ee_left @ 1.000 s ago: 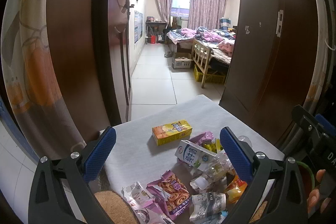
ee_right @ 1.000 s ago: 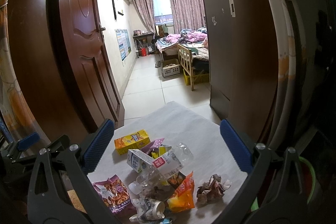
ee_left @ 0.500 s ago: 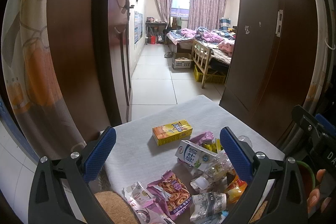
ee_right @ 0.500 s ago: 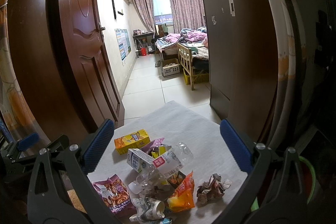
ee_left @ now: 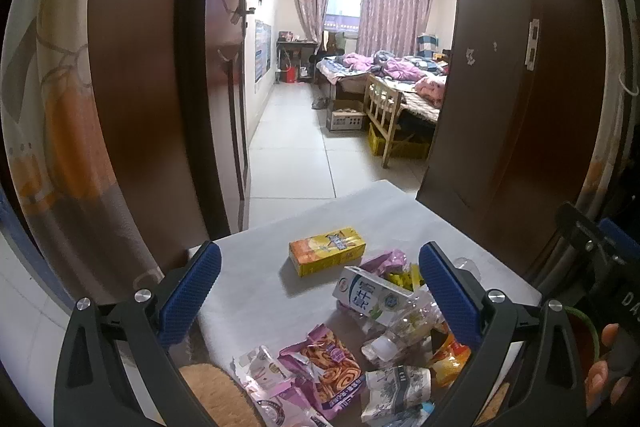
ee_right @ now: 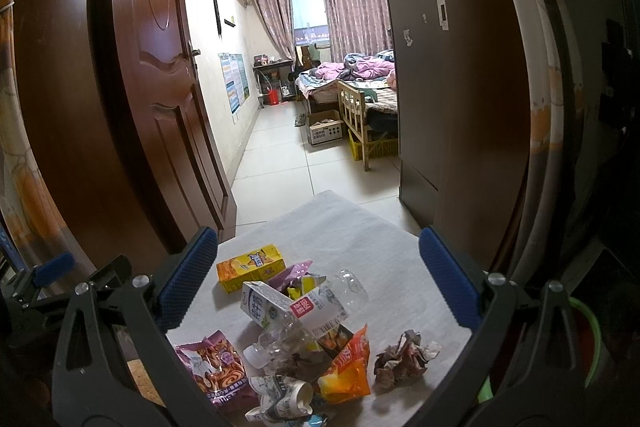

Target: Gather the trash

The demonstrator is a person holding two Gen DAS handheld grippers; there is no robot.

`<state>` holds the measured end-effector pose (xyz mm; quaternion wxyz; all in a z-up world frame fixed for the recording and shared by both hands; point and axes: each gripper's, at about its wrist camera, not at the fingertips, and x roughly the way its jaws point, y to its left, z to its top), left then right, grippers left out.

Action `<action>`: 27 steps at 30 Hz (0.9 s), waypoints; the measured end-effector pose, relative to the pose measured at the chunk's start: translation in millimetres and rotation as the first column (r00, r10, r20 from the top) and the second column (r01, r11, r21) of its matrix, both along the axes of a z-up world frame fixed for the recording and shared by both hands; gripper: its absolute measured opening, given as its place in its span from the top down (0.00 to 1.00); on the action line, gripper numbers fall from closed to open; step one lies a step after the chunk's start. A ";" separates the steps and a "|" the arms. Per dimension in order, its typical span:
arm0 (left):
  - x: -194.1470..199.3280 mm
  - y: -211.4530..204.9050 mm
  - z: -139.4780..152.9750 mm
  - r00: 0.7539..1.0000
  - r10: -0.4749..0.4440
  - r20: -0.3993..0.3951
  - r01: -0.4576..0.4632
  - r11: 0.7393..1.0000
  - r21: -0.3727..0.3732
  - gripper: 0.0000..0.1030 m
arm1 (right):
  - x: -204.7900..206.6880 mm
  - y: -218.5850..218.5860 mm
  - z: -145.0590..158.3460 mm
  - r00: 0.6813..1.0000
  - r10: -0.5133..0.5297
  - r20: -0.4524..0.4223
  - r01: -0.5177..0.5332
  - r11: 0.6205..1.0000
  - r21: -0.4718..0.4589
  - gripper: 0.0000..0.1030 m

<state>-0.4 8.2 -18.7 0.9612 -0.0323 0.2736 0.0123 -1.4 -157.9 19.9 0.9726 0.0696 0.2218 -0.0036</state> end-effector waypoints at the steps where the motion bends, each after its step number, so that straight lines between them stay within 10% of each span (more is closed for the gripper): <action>1: -0.4 0.1 0.0 1.000 -0.002 0.006 0.002 1.000 0.001 0.08 | -0.3 0.3 -0.7 1.000 0.000 0.000 0.000 1.000 0.000 0.03; 12: 4.9 38.2 -41.6 0.990 0.050 -0.133 -0.041 0.997 0.069 0.08 | 6.2 -7.4 -18.8 0.997 0.003 -0.072 -0.005 1.000 -0.028 0.03; 19: 7.4 48.3 -126.8 0.890 -0.045 -0.454 0.010 0.997 -0.080 0.10 | 18.8 -5.6 -54.6 0.980 0.022 -0.199 -0.025 1.000 -0.010 0.03; 27: 19.7 48.0 -180.8 0.805 -0.081 -0.588 0.003 0.991 -0.133 0.35 | 22.1 3.3 -64.2 0.971 0.043 -0.233 -0.049 0.999 -0.017 0.03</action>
